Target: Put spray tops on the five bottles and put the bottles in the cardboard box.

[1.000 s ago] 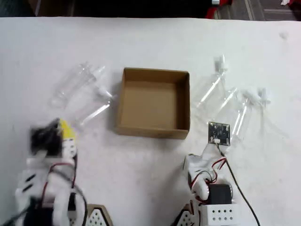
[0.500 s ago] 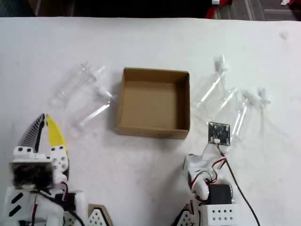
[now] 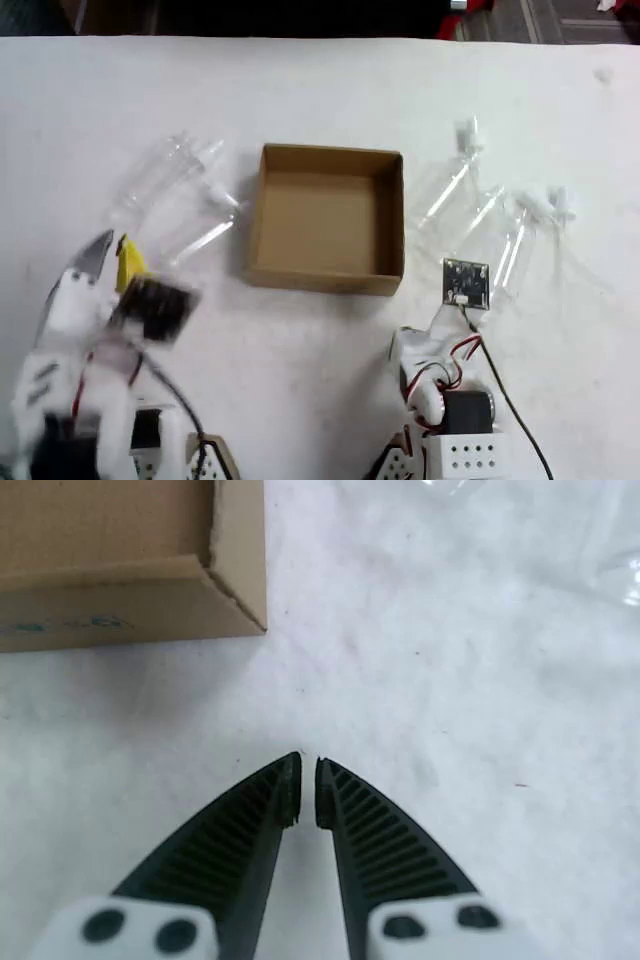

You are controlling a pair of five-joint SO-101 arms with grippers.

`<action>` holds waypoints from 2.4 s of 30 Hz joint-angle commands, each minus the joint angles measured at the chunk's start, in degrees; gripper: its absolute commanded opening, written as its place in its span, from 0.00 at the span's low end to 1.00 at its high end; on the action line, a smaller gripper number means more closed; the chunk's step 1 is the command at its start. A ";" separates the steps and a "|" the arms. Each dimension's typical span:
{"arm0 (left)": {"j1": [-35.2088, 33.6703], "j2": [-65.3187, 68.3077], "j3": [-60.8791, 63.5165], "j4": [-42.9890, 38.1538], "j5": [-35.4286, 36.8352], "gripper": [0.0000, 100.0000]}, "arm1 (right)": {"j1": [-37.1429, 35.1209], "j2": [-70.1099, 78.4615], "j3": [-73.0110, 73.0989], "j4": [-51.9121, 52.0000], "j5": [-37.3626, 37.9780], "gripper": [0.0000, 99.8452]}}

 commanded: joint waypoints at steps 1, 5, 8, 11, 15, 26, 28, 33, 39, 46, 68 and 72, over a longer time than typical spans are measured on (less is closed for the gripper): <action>0.66 22.90 -9.05 -0.44 -1.14 0.06 | 0.31 -0.22 0.53 0.31 -0.53 0.01; 1.63 45.05 -26.29 6.95 -1.32 0.06 | 0.31 -0.22 0.53 0.31 -0.53 0.01; 4.26 60.09 -40.35 15.82 -1.49 0.06 | 0.31 -0.22 0.53 0.31 -0.53 0.01; 7.78 73.63 -54.24 22.42 -1.58 0.06 | 0.31 -0.22 0.53 0.31 -0.53 0.01; 11.21 89.19 -71.65 25.85 -1.58 0.06 | 0.31 -0.22 0.53 0.31 -0.53 0.01; 9.01 129.10 -113.05 25.41 -1.32 0.18 | 0.22 -0.22 0.53 0.31 -0.53 0.01; 8.04 136.40 -121.23 25.41 -1.58 0.18 | 0.22 -0.22 0.53 0.31 -0.53 0.01; 4.44 152.13 -143.65 24.26 -1.05 0.18 | 0.22 -0.22 0.53 0.31 -0.53 0.01; 2.59 162.33 -149.01 17.93 -1.49 0.18 | 0.22 -0.22 0.53 0.31 -0.53 0.01; 1.54 163.91 -145.93 14.15 -1.67 0.18 | 0.22 -0.22 0.53 0.31 -0.53 0.01; 1.01 164.00 -134.51 2.29 -4.84 0.18 | 0.22 -0.22 0.53 0.31 -0.53 0.01; 1.01 164.00 -134.51 2.29 -4.84 0.18 | 0.22 -0.22 0.53 0.31 -0.53 0.01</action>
